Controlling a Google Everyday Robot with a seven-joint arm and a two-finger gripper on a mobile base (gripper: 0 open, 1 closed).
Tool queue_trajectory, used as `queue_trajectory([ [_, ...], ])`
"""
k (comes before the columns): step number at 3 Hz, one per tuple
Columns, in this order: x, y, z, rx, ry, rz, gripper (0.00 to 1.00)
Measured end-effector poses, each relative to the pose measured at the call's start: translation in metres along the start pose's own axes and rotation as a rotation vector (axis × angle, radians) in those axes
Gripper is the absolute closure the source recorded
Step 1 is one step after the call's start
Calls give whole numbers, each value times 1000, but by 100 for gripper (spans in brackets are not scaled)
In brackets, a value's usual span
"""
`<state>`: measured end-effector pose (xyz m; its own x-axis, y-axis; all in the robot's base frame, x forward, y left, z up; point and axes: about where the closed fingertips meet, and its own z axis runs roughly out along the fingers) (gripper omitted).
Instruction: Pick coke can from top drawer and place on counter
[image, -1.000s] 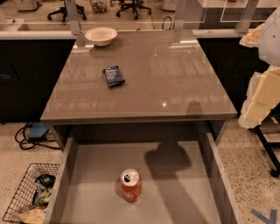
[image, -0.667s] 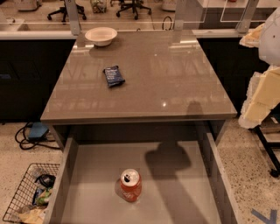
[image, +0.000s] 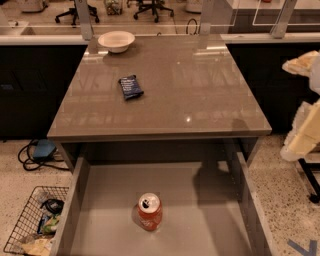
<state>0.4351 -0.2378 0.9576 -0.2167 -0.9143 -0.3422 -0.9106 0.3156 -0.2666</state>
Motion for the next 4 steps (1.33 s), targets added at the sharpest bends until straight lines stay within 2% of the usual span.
queue_trajectory([
  [1, 37, 15, 29, 12, -144, 39, 0],
  [2, 65, 35, 72, 20, -316, 90, 0],
  [3, 70, 52, 100, 20, -483, 101, 0],
  [4, 72, 66, 125, -1, -597, 94, 0],
])
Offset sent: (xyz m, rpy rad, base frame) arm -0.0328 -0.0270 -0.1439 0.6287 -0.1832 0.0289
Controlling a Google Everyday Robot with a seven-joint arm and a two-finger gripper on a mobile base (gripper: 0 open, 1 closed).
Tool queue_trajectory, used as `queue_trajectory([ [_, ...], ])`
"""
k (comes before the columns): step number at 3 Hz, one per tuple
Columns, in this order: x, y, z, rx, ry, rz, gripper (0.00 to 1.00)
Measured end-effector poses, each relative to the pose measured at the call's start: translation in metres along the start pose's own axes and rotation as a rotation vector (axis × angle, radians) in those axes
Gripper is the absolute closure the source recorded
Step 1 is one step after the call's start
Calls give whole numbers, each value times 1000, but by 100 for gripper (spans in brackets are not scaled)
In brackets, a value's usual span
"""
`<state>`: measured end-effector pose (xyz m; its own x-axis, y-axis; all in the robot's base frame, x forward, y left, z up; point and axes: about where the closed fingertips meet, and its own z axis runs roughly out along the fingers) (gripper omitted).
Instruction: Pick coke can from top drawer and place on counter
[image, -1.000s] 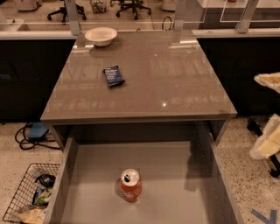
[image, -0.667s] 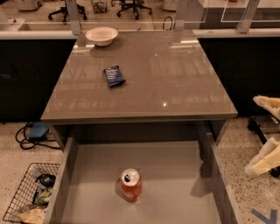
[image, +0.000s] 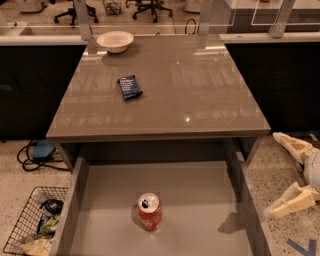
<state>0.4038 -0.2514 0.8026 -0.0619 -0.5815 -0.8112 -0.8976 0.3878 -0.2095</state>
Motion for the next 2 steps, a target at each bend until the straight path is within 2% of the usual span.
queue_trajectory([
  [2, 9, 4, 12, -17, -28, 14, 0],
])
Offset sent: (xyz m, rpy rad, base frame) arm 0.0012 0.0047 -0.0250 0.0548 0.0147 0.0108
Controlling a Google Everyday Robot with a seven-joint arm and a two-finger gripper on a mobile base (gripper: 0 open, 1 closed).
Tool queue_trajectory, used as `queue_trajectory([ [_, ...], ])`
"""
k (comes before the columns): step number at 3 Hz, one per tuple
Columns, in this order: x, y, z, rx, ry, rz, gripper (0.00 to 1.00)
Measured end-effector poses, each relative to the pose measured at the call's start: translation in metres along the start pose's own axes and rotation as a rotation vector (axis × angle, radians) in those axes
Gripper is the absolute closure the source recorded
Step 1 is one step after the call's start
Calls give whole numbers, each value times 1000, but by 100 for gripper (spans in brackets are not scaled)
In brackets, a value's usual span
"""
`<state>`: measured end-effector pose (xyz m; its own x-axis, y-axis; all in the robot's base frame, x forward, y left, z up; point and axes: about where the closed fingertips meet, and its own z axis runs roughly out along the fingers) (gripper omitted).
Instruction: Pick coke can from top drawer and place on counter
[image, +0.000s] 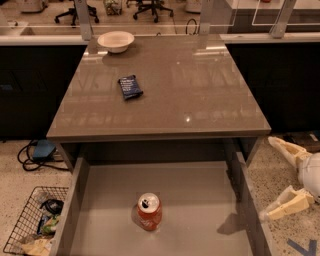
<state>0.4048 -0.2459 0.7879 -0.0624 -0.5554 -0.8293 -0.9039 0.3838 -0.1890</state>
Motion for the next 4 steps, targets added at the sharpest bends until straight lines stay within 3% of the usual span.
queue_trajectory([
  [1, 13, 12, 33, -28, -47, 13, 0],
  [3, 29, 40, 104, -68, -54, -11, 0],
  [4, 27, 50, 137, -91, -96, -15, 0],
])
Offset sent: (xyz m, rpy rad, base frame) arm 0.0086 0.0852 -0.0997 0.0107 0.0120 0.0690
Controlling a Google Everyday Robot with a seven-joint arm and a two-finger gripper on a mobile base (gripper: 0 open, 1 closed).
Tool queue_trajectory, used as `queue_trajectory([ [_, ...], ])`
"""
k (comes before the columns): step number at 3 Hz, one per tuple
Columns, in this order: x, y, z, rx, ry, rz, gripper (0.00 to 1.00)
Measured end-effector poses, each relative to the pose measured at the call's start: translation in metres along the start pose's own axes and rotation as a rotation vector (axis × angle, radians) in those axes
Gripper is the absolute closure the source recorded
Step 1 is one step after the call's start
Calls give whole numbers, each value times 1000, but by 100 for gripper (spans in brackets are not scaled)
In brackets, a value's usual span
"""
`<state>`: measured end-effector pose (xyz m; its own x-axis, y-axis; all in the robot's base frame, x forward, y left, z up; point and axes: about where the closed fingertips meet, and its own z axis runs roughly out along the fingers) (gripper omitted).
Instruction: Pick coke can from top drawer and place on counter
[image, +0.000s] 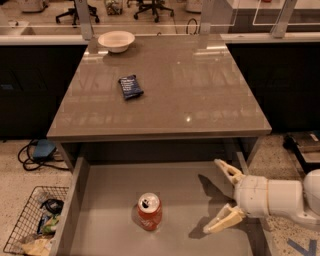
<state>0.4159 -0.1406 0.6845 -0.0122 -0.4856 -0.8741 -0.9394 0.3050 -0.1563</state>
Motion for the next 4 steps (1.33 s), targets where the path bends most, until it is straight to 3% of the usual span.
queue_trajectory([
  [4, -18, 43, 92, -133, -76, 181, 0],
])
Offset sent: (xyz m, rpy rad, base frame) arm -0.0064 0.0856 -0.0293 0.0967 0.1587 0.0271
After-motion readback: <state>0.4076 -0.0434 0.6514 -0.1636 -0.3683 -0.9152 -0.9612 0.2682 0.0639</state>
